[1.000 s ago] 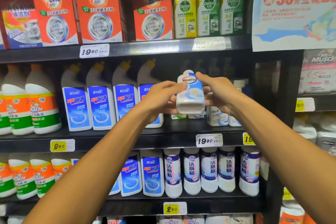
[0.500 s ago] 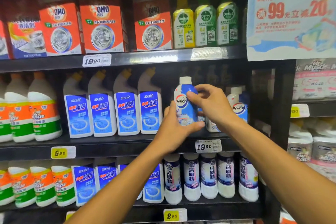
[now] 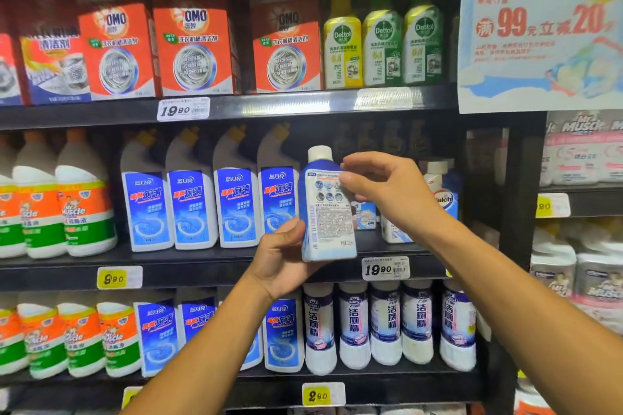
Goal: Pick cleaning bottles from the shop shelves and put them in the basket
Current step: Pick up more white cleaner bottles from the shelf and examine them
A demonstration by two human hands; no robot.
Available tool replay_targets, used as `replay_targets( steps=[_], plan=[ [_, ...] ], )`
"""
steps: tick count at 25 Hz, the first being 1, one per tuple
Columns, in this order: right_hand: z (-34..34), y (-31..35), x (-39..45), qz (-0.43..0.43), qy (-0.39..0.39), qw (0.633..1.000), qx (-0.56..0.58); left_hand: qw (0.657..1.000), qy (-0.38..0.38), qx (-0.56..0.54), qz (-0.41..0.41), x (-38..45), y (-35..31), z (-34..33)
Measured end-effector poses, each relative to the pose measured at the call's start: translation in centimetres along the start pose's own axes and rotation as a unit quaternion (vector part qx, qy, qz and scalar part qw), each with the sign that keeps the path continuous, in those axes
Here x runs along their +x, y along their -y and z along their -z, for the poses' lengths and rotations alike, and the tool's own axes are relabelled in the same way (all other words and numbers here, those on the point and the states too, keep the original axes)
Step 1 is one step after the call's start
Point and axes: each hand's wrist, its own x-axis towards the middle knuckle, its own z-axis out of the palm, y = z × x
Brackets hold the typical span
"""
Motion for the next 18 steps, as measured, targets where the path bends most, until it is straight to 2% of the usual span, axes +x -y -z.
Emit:
replay_targets(
  steps=[4,6,8,9,11,13,15,16,18],
  plan=[
    [-0.2,0.7,-0.2,0.008,0.013,1.0,0.002,0.998,0.057,-0.013,0.003,-0.1,0.0,-0.4],
    [-0.1,0.6,-0.1,-0.001,0.005,1.0,0.003,0.999,0.032,0.029,-0.006,-0.1,-0.4,-0.7],
    [0.0,0.2,0.2,-0.035,-0.01,0.999,0.013,0.988,-0.047,0.148,-0.022,0.2,-0.9,-1.4],
    [0.1,0.0,0.3,-0.06,-0.008,0.998,0.019,0.969,-0.104,0.223,-0.038,0.5,-1.0,-1.8],
    [0.0,-0.5,0.5,-0.102,0.009,0.995,0.02,0.902,-0.209,0.368,-0.089,1.3,-0.5,-2.8],
    [-0.3,-0.9,0.6,-0.112,0.011,0.993,0.025,0.839,-0.24,0.464,-0.154,1.8,0.5,-3.4],
    [-0.2,-1.1,1.1,-0.102,0.003,0.994,0.045,0.805,-0.23,0.514,-0.186,2.3,1.0,-3.1],
    [-0.1,-1.2,1.4,-0.098,0.003,0.994,0.05,0.808,-0.223,0.514,-0.182,2.4,0.8,-2.7],
    [0.2,-1.6,1.9,-0.096,0.019,0.994,0.052,0.844,-0.211,0.477,-0.127,2.7,0.0,-1.7]
  ],
)
